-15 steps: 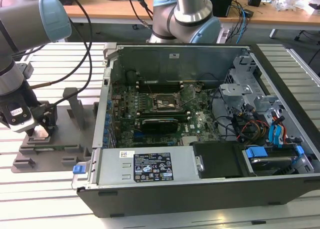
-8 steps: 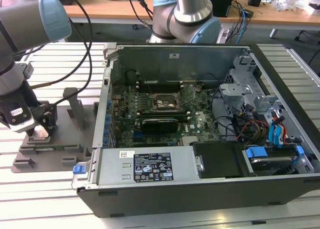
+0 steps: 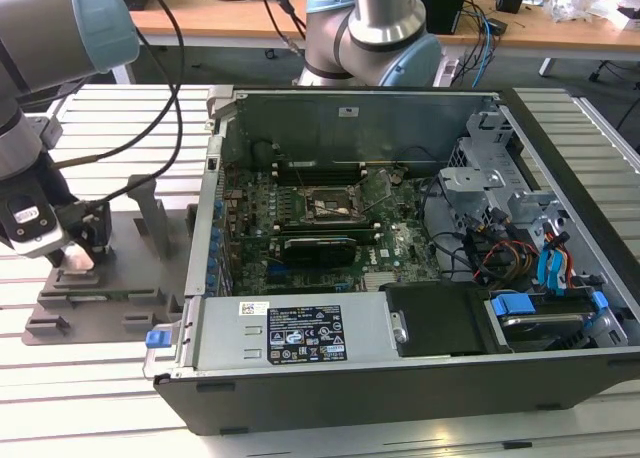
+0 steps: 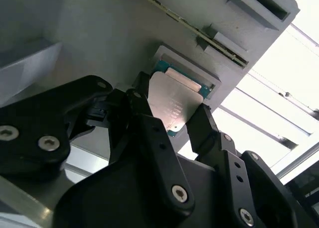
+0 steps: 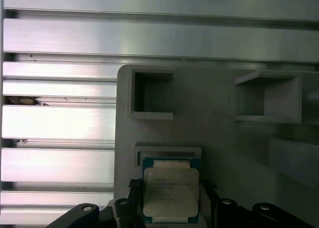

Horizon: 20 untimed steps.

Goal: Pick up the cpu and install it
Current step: 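Pick up the cpu and move it towards the insertion slot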

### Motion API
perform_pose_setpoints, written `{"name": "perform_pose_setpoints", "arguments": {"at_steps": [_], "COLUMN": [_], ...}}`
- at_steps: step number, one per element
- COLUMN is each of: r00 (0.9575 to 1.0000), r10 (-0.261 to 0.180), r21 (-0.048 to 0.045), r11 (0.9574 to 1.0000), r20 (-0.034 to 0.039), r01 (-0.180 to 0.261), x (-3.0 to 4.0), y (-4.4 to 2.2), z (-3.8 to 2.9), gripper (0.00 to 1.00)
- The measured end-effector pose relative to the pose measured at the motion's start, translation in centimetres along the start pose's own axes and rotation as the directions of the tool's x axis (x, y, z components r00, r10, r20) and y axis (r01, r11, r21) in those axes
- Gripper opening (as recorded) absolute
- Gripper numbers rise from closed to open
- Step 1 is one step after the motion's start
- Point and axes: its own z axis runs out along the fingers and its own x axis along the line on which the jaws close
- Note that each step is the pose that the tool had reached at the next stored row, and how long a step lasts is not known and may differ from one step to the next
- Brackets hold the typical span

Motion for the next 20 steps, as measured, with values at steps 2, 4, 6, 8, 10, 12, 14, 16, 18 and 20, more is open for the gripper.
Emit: {"name": "perform_pose_setpoints", "arguments": {"at_steps": [2, 4, 6, 8, 10, 12, 14, 16, 18, 20], "r00": [1.0, 1.0, 1.0, 1.0, 1.0, 1.0, 1.0, 1.0, 1.0, 1.0], "r10": [0.0, 0.0, 0.0, 0.0, 0.0, 0.0, 0.0, 0.0, 0.0, 0.0], "r21": [0.0001, 0.0001, 0.0001, 0.0001, 0.0001, 0.0001, 0.0, 0.0002, 0.0001, 0.0001], "r11": [1.0, 1.0, 1.0, 1.0, 1.0, 1.0, 1.0, 1.0, 1.0, 1.0], "r20": [-0.0002, -0.0001, -0.0002, -0.0001, -0.0002, -0.0002, -0.0001, -0.0003, -0.0002, -0.0002], "r01": [0.0, 0.0, 0.0, 0.0, 0.0, 0.0, 0.0, 0.0, 0.0, 0.0], "x": [0.0, -0.01, -0.02, -0.03, -0.04, -0.04, -0.04, -0.05, -0.06, -0.07], "y": [0.0, 0.0, 0.0, 0.0, 0.01, 0.01, 0.01, 0.01, 0.02, 0.02], "z": [-0.37, -0.59, -0.89, -1.25, -1.55, -1.68, -1.8, -2.07, -2.43, -2.95], "gripper": [0.55, 0.55, 0.55, 0.55, 0.55, 0.55, 0.55, 0.55, 0.55, 0.55]}}
